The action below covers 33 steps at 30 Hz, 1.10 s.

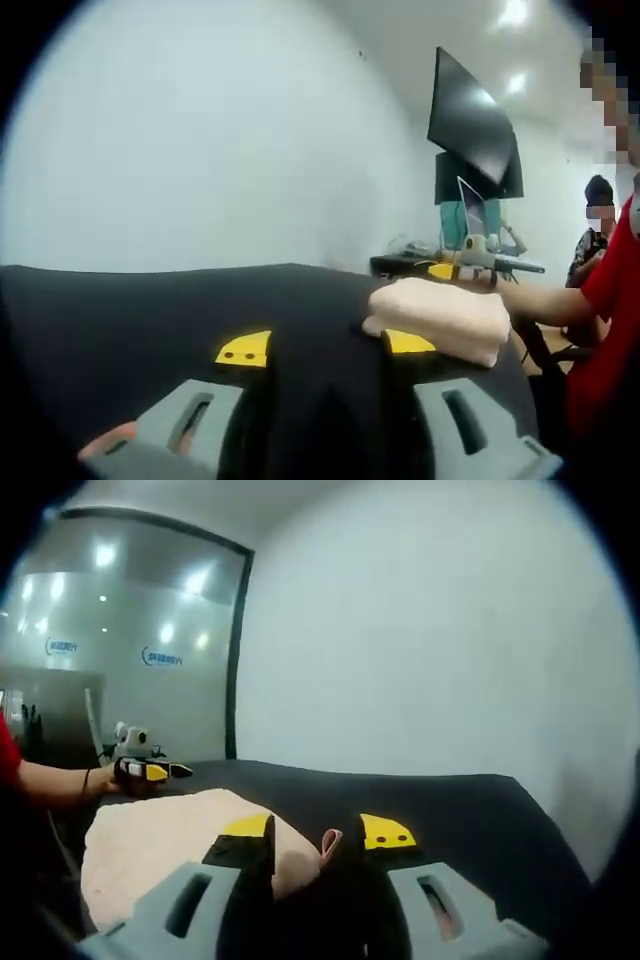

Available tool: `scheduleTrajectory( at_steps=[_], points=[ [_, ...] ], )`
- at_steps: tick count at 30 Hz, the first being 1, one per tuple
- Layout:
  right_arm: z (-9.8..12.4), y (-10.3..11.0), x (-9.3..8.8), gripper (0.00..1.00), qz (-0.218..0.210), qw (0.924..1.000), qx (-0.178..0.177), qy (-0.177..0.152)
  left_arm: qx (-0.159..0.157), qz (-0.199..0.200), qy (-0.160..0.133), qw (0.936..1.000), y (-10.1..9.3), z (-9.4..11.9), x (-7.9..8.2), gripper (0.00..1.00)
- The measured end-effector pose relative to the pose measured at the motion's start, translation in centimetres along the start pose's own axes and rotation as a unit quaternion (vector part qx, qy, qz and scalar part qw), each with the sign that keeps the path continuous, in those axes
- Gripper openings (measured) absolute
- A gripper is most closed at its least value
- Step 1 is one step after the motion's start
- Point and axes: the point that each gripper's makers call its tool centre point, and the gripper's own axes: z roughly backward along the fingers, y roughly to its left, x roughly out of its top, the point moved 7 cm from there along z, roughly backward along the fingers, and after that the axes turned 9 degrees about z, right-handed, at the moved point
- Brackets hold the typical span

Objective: Fold the towel on the table until its edges align and the towel forms a compact rectangular stack.

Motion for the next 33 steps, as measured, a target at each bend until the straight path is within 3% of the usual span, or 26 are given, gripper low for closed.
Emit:
scheduleTrajectory(
  at_steps=[5, 11, 19, 33],
  points=[
    [0.1, -0.2, -0.1, 0.28, -0.003, 1.0000, -0.006, 0.004, 0.003, 0.000, 0.004, 1.0000, -0.1, 0.0, -0.1, 0.38],
    [-0.5, 0.2, -0.8, 0.28, 0.026, 0.9993, 0.000, 0.029, 0.013, -0.015, 0.022, 0.9996, -0.3, -0.2, -0.6, 0.37],
    [-0.4, -0.7, -0.6, 0.27, 0.001, 0.9999, -0.005, 0.015, 0.015, 0.004, 0.007, 0.9999, 0.0, 0.2, -0.3, 0.37],
    [-0.3, -0.1, -0.7, 0.27, 0.005, 0.9998, 0.000, 0.021, 0.016, 0.007, 0.004, 0.9998, 0.5, 0.1, -0.2, 0.37]
  ],
)
